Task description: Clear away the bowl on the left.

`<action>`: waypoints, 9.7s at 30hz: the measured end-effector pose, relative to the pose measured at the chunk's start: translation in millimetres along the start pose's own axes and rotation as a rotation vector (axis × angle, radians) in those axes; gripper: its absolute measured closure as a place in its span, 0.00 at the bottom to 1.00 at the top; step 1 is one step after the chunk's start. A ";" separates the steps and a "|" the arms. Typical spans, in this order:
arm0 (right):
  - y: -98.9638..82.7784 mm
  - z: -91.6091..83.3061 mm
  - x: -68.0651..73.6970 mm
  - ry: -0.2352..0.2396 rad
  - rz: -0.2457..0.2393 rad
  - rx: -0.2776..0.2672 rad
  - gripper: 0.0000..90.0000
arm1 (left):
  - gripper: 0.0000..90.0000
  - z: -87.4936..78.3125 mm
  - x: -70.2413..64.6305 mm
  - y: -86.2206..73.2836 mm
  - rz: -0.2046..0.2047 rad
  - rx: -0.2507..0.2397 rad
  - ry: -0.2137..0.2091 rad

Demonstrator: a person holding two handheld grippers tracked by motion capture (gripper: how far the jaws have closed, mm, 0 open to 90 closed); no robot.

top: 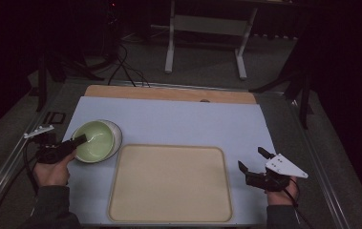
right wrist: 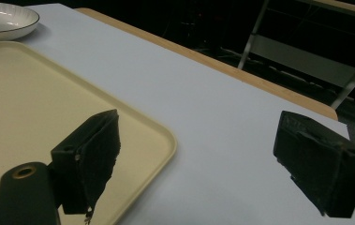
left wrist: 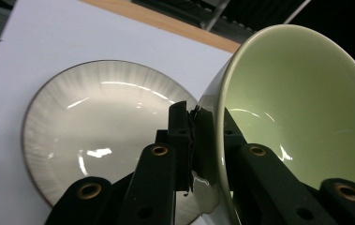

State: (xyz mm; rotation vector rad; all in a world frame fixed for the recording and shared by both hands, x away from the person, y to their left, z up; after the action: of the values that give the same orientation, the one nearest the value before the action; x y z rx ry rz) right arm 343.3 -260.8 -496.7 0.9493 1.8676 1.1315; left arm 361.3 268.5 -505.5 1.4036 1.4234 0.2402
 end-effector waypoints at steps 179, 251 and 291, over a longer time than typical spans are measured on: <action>-0.2 -0.4 0.1 0.003 -0.003 0.002 0.16 | 0.91 67.1 -130.0 -58.5 0.257 0.225 -0.216; -0.7 -0.5 0.5 0.004 -0.009 0.005 0.16 | 0.92 105.4 -146.7 -98.3 0.299 0.326 -0.213; -1.0 -0.7 0.6 0.003 -0.009 0.007 0.16 | 0.83 128.5 -139.6 -125.1 0.281 0.427 -0.181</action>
State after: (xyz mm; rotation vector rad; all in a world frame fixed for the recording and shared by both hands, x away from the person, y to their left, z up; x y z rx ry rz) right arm 342.3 -260.9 -497.5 0.9422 1.8773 1.1222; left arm 347.0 54.0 -579.1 1.9265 1.1654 -0.0183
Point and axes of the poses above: each handheld gripper's, and its own axes: z roughly forward along the jaws, y roughly out of its top, x roughly to its left, the point moved 10 cm from there along z, roughly forward along the jaws, and after that the axes turned 7 degrees about -y, right-handed, at the moved point
